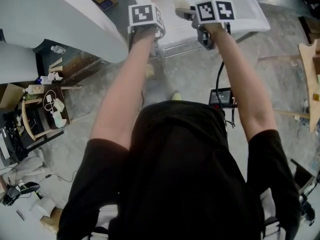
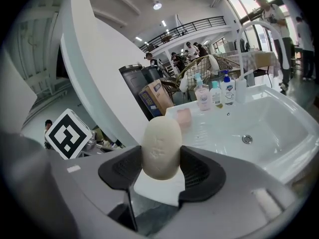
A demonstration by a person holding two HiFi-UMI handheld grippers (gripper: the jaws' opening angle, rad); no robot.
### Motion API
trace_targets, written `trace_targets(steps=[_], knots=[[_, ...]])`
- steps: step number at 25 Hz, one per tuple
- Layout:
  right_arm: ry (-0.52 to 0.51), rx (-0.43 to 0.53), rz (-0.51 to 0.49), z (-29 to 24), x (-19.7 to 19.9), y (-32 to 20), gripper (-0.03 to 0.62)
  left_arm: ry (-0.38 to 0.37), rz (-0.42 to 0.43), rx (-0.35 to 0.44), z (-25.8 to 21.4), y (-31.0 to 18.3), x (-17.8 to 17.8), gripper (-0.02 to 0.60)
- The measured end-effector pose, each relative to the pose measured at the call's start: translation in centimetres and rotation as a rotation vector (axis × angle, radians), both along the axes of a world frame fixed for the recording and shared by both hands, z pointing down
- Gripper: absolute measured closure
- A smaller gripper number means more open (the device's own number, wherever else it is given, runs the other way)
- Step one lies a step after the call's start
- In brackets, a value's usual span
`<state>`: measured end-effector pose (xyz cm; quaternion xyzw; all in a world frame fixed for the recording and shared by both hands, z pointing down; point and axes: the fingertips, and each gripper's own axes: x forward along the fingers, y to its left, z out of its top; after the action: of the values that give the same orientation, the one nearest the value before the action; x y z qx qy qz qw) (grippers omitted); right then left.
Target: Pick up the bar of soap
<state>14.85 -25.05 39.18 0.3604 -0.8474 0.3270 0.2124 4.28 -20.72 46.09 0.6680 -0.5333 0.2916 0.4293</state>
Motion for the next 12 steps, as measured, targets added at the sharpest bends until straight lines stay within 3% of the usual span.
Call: trace_targets(steps=[12], knots=[[-0.012,0.010,-0.018,-0.2,2.0,3.1,0.330,-0.010,-0.019,0.001,0.0,3.4,2.1,0.583]])
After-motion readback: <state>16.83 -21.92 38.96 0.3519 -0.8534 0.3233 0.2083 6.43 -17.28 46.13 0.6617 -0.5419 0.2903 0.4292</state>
